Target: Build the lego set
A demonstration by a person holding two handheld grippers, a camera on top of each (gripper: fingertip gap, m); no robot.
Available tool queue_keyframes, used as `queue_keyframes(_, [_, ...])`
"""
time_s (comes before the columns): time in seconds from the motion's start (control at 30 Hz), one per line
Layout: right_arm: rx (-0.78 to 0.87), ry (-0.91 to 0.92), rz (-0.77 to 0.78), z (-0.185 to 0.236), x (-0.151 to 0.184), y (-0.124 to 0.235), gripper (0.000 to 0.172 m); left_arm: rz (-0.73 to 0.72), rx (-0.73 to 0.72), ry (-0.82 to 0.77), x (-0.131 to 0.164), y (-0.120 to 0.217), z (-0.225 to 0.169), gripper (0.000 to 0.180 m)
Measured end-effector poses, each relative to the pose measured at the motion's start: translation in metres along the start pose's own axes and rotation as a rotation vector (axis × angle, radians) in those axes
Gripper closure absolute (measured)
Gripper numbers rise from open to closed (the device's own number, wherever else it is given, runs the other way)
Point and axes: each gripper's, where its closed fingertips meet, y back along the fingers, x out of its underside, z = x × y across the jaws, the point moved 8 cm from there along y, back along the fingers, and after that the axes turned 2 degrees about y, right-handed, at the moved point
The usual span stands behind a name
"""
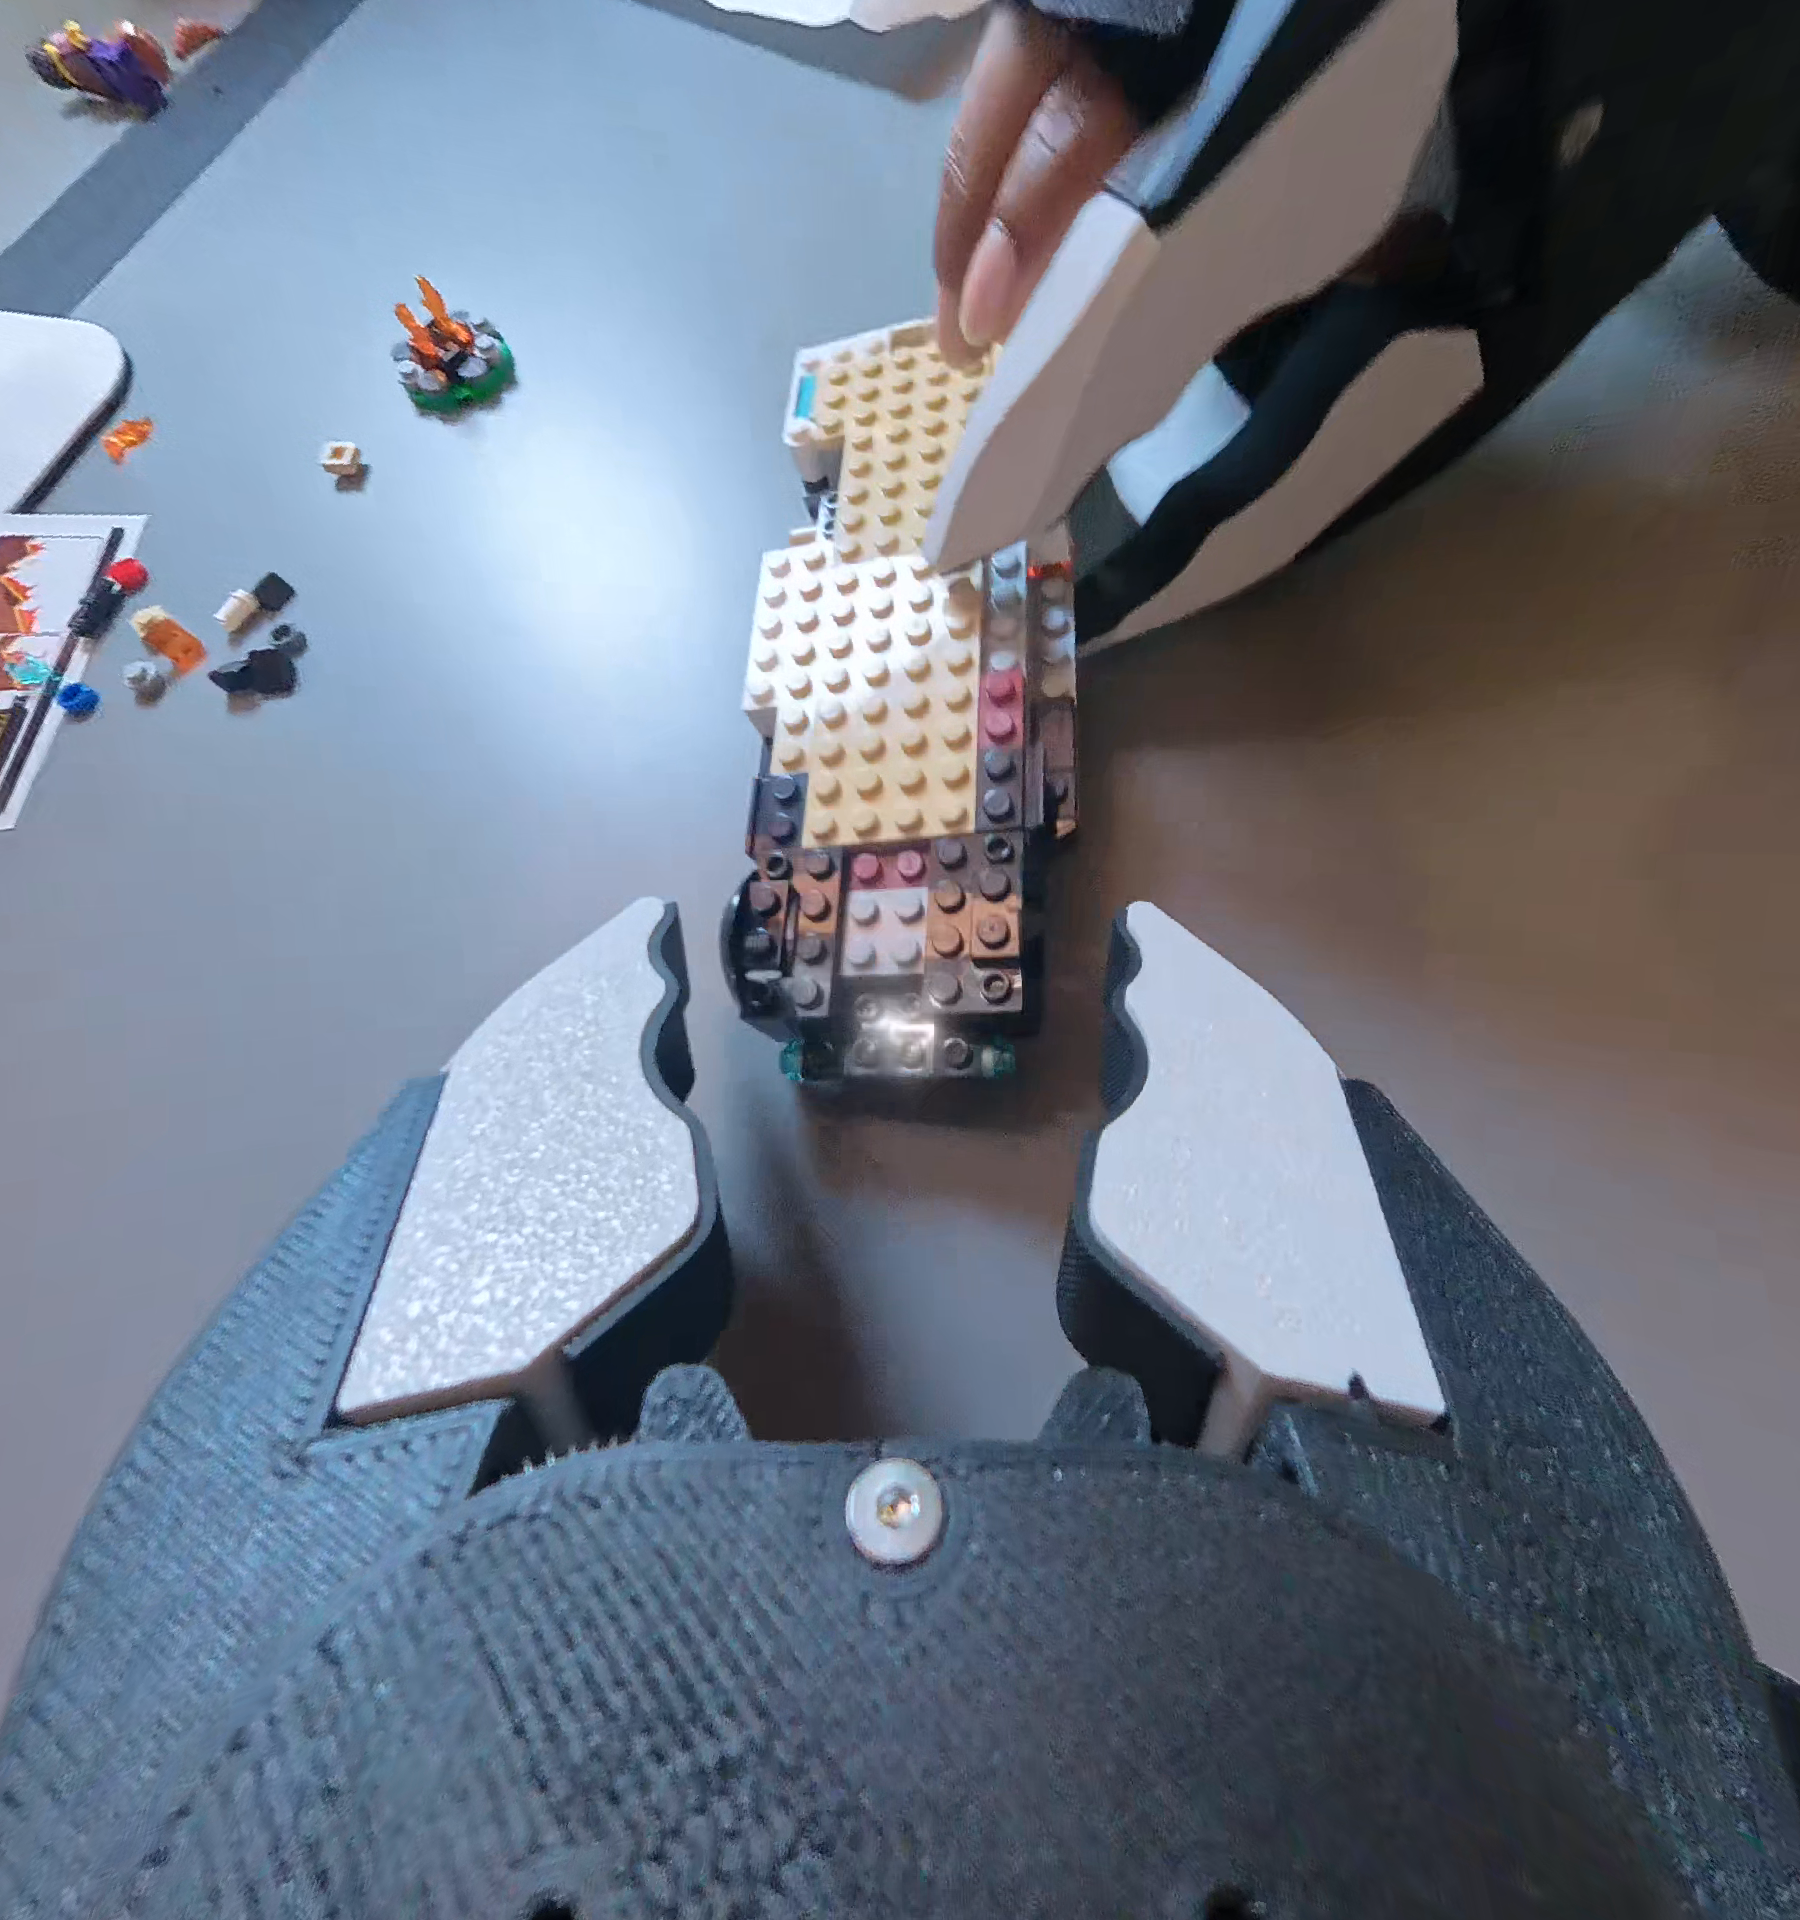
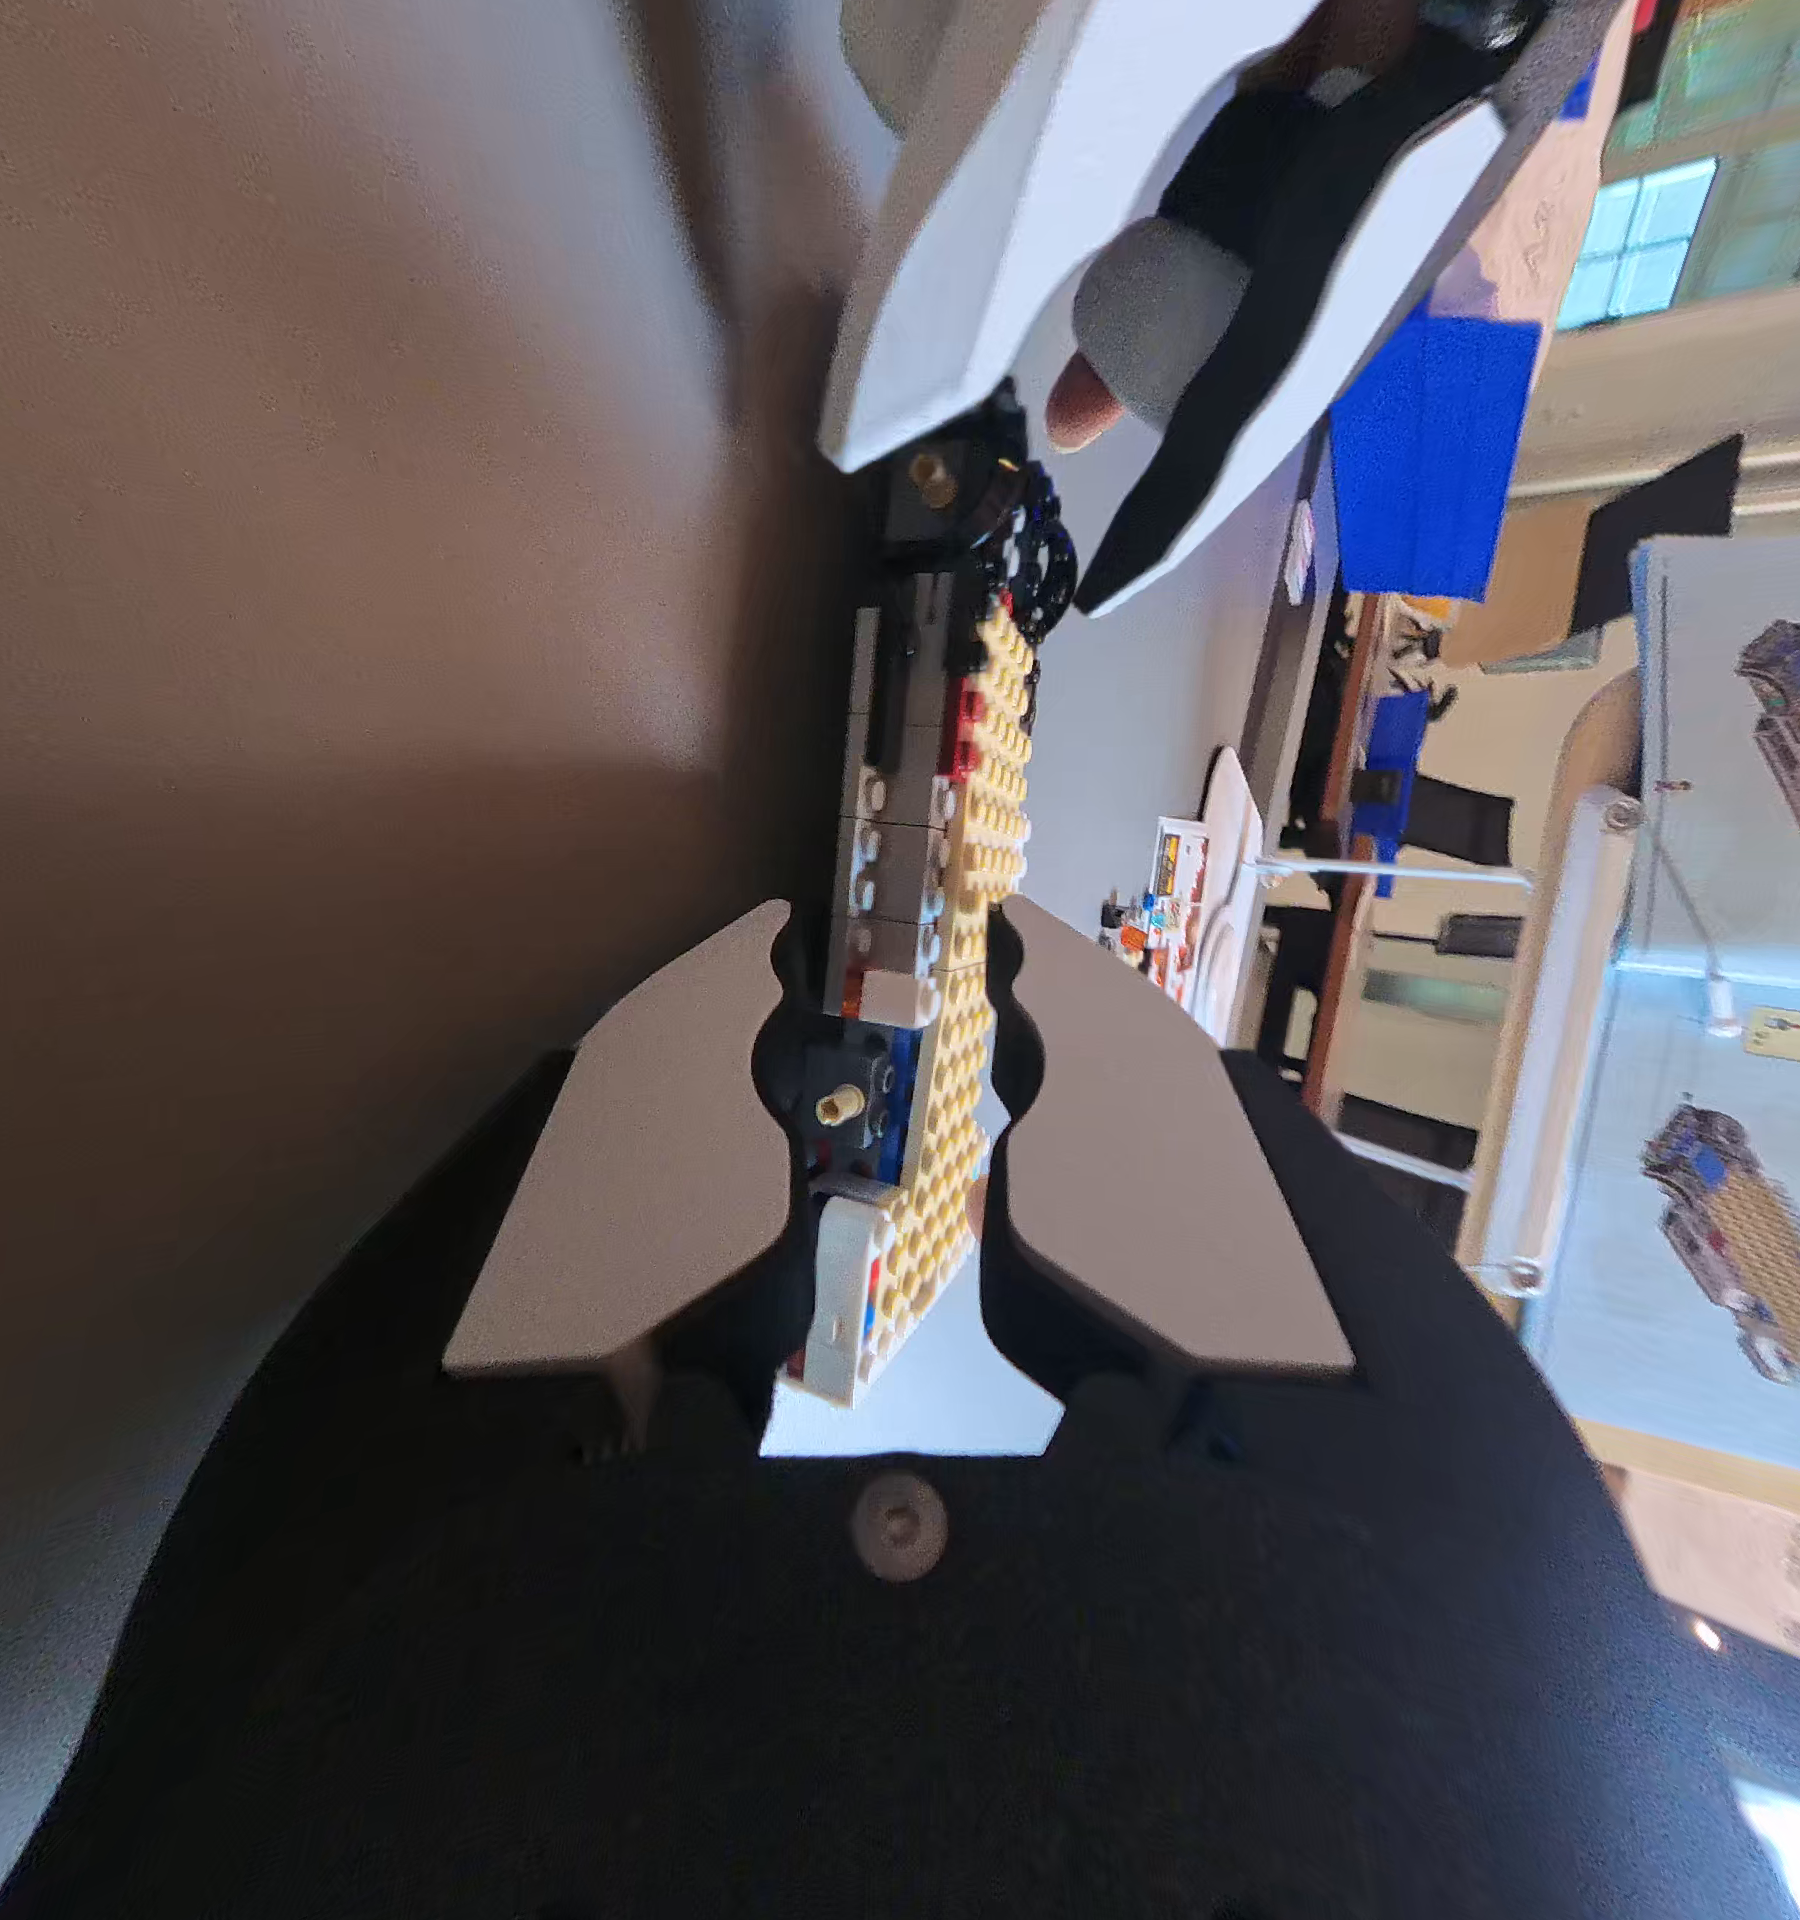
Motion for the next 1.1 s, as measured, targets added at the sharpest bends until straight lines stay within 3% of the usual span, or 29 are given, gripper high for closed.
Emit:
queue_keyframes(0.13, [-0.107, -0.184, -0.076, -0.010, 0.009, 0.005, 0.124, 0.034, -0.041, -0.057, 0.003, -0.004, -0.002, 0.120])
queue_keyframes(0.27, [-0.198, -0.588, -0.281, -0.038, 0.014, 0.019, 0.112, 0.025, -0.055, -0.043, 0.003, -0.005, 0.001, 0.120])
queue_keyframes(0.4, [0.032, -0.875, -0.372, -0.098, 0.045, 0.026, 0.114, -0.074, -0.003, 0.035, -0.002, 0.003, 0.002, 0.115])
queue_keyframes(0.53, [0.306, -0.922, -0.305, -0.157, 0.086, 0.018, 0.113, -0.246, -0.063, 0.091, -0.010, 0.020, 0.016, 0.118])
queue_keyframes(0.7, [0.545, -0.934, -0.216, -0.229, 0.141, -0.006, 0.113, -0.329, -0.210, 0.106, -0.008, 0.033, 0.032, 0.133])
queue_keyframes(0.93, [0.654, -0.926, -0.044, -0.308, 0.216, -0.050, 0.093, -0.348, -0.287, 0.062, -0.007, 0.038, 0.035, 0.144])
queue_keyframes(1.1, [0.692, -0.917, -0.004, -0.313, 0.226, -0.067, 0.094, -0.350, -0.316, 0.041, -0.005, 0.039, 0.038, 0.150])
